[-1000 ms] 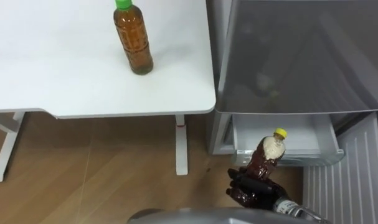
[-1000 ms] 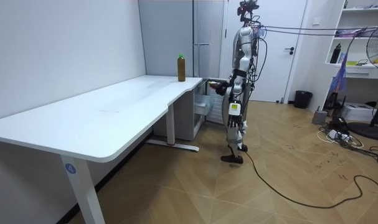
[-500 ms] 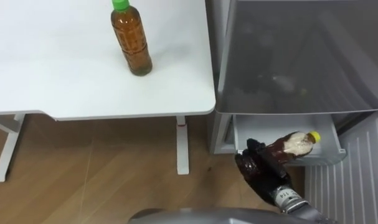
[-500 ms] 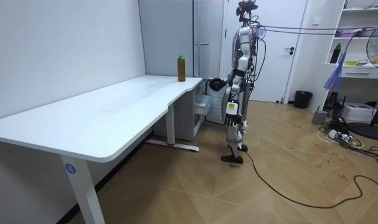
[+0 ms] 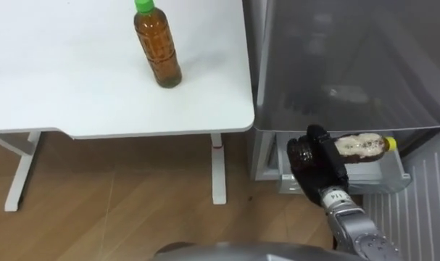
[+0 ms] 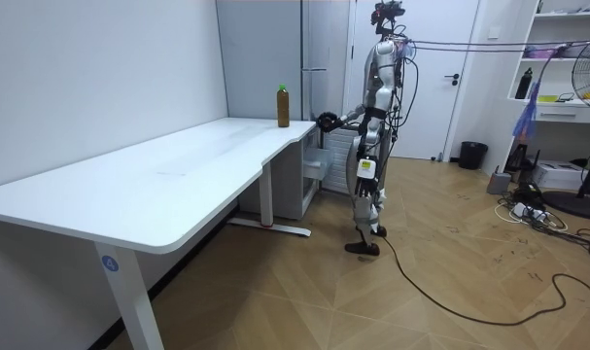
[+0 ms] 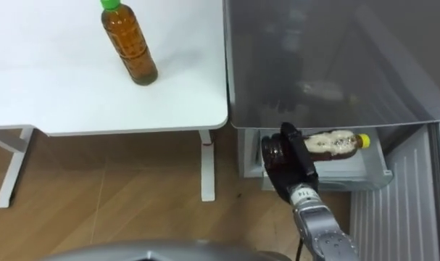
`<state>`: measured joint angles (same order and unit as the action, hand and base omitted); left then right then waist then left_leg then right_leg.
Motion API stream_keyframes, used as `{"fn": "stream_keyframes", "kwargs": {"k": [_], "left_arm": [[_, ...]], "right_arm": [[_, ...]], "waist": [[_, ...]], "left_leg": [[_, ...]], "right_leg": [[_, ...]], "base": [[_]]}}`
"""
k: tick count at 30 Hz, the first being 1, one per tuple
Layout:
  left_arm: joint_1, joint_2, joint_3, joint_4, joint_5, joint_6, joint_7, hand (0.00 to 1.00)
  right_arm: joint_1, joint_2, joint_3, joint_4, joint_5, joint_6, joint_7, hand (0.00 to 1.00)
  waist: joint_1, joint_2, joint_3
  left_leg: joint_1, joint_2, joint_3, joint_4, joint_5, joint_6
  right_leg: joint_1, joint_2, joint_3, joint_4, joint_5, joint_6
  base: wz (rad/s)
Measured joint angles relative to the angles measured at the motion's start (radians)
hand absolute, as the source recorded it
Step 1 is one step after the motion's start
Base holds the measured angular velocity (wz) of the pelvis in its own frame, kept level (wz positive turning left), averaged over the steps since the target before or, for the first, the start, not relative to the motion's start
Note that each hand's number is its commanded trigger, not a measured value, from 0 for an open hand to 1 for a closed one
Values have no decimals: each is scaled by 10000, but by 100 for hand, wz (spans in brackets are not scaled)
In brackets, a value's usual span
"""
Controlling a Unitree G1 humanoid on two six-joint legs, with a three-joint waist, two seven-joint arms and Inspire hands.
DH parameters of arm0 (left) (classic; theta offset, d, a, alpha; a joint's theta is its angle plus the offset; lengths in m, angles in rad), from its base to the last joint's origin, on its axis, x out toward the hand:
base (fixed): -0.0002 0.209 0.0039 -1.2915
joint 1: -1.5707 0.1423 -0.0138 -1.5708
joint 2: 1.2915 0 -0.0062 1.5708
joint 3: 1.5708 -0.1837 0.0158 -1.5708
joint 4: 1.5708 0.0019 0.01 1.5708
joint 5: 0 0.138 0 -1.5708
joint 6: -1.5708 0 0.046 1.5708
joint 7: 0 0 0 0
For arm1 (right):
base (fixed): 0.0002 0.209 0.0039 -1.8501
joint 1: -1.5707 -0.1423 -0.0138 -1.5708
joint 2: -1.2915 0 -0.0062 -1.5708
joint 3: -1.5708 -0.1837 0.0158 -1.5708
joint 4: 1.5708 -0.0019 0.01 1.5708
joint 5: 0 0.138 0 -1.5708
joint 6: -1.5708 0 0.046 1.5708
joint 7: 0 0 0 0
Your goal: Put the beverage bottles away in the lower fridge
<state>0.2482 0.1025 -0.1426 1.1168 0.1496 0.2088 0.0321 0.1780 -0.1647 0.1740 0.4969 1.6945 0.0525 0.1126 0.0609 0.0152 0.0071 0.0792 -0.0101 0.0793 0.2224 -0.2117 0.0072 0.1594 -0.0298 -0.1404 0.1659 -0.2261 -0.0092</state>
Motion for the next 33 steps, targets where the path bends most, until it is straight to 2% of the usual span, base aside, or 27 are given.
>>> {"fn": "stream_keyframes", "kwargs": {"k": [9,16,20,21,22,23,27,31,33], "left_arm": [[394,52,40,-517,-10,38,-42,0],[531,86,40,-790,7,34,-54,0],[84,255,30,-740,-1,22,-162,0],[-85,285,32,-709,5,20,-159,0],[-173,290,32,-691,5,19,-153,0],[-305,290,35,-665,2,12,-143,0],[-606,298,1,-532,-117,-23,-130,0],[-1136,336,36,-344,-282,-120,-123,0],[-1445,323,132,-246,-284,-277,-135,0]], "right_arm": [[-47,-3,-272,-16,98,-120,-795,100],[-270,5,-682,438,371,-196,-921,100],[-950,26,-759,1208,362,-177,-720,100],[-1229,26,-788,1513,366,-172,-717,100],[-1414,26,-804,1722,364,-171,-720,100],[-1871,46,-873,2405,337,-153,-709,100],[-2655,213,-1283,3619,322,-97,-424,100],[-3469,232,-1871,4494,375,-65,-380,100],[-4108,229,-2452,5330,276,-109,-538,100]], "waist": [[-15,9,-20],[-6,-32,-8],[-32,-101,29],[-23,-57,19],[-22,-22,35],[-23,-27,87],[-46,-12,94],[-6,103,111],[112,172,160]], "left_leg": [[0,-26,-16,5,4,6],[-126,-22,-38,88,5,7],[-969,26,-169,547,5,7],[-1214,37,-180,636,12,19],[-1305,40,-187,686,22,37],[-1480,39,-198,766,39,64],[-2113,31,-336,1033,86,131],[-3141,42,-398,1310,218,213],[-3670,24,-357,1454,289,252]], "right_leg": [[-2,-30,-1,20,-14,23],[-74,-32,-34,45,-14,22],[-821,-12,-124,397,-8,4],[-1093,-8,-116,445,-6,-5],[-1166,-9,-126,463,2,-17],[-1356,-19,-126,584,5,-19],[-1873,-27,-233,729,56,3],[-2864,-50,-306,1028,184,3],[-3489,-123,-277,1445,191,5]], "base": [[0],[1],[8],[0],[0],[8],[10],[5],[-7]]}}
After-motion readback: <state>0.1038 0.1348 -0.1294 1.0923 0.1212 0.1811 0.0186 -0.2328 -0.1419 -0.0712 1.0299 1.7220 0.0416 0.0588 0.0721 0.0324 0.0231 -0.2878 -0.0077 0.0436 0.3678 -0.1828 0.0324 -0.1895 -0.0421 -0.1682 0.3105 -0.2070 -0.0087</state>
